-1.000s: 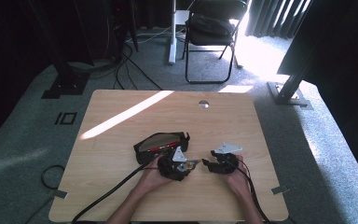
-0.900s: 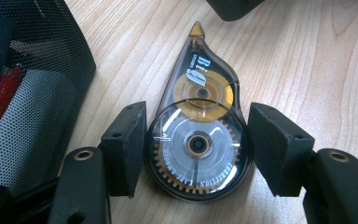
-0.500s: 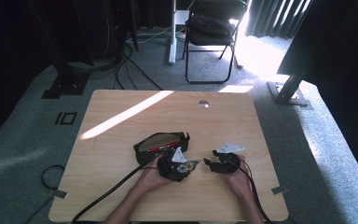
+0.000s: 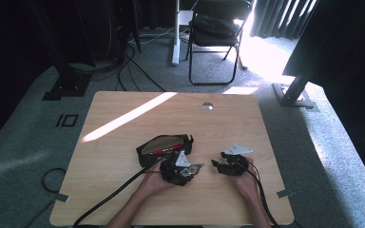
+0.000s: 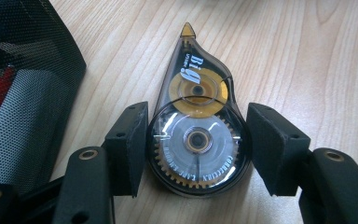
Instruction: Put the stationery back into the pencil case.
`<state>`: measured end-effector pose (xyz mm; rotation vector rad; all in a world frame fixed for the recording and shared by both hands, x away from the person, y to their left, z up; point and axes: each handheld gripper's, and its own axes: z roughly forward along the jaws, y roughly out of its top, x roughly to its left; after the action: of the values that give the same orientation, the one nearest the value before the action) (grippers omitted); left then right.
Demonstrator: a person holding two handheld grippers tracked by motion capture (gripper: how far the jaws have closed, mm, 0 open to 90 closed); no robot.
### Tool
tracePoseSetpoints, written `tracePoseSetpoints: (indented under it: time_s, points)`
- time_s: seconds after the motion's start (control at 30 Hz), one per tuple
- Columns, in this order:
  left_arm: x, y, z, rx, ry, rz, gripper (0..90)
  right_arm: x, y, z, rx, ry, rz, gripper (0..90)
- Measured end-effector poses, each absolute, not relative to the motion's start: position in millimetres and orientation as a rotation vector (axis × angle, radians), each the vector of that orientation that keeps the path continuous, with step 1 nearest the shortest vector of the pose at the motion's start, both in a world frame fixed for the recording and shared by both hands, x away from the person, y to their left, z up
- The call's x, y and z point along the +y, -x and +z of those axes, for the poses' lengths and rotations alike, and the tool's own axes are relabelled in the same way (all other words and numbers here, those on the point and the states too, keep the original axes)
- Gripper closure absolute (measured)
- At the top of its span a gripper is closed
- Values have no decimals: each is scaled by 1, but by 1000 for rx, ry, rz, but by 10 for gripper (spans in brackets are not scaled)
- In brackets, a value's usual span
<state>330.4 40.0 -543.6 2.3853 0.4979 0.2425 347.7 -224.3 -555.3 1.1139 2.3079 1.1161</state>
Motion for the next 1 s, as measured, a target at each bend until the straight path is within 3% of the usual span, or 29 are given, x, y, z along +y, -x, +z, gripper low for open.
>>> tracePoseSetpoints:
  time_s: [1.0]
  points:
    - [53, -325, -511, 455, -2335, 269, 418, -222, -350, -559, 2332, -1109, 1097, 361]
